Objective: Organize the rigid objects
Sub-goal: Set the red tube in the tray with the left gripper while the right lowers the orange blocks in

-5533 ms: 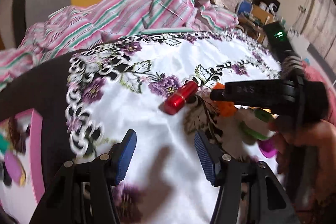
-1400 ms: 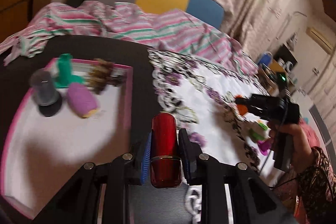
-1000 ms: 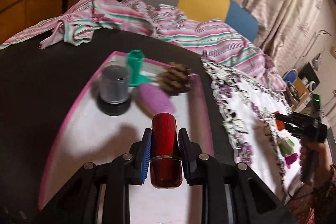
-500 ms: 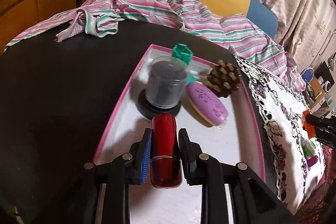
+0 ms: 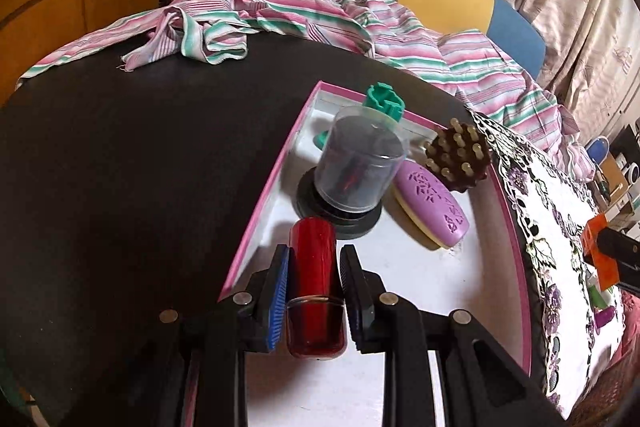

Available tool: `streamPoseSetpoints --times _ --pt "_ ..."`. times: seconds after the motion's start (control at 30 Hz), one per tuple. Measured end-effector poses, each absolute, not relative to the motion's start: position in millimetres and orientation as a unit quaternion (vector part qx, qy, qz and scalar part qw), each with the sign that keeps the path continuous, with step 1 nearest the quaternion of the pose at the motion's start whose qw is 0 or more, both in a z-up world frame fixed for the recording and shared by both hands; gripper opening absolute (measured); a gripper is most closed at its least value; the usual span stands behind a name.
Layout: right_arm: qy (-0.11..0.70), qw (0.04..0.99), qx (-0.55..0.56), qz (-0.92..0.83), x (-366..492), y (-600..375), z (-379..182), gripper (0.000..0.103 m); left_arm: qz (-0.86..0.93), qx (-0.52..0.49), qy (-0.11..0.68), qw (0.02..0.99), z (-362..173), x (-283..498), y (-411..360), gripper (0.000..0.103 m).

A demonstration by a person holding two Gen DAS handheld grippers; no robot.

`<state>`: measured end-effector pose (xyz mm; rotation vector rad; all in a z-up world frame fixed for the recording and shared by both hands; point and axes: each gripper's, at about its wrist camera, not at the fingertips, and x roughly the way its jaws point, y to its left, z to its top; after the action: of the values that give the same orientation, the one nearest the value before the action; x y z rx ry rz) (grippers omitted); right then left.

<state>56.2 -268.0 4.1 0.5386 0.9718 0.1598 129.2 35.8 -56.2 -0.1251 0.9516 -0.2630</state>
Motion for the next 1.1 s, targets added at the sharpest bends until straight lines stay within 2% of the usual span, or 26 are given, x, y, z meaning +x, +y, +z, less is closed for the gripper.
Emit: streamPoseSetpoints --times 0.2,0.4,1.1 --pt "0.468 0.843 0.251 0.089 58.6 -247.0 2.3 0.045 -0.125 -0.082 0.447 0.882 -44.9 119.2 42.1 0.041" --pt "0.473 0.841 0.242 0.100 64.0 -229.0 0.7 0.045 -0.141 -0.107 0.415 0.892 -25.7 83.4 43.5 0.043" --pt "0.484 0.860 0.147 0.069 110.3 -169.4 -17.6 0.045 -0.176 -0.132 0.423 0.879 -22.9 32.0 44.9 0.043"
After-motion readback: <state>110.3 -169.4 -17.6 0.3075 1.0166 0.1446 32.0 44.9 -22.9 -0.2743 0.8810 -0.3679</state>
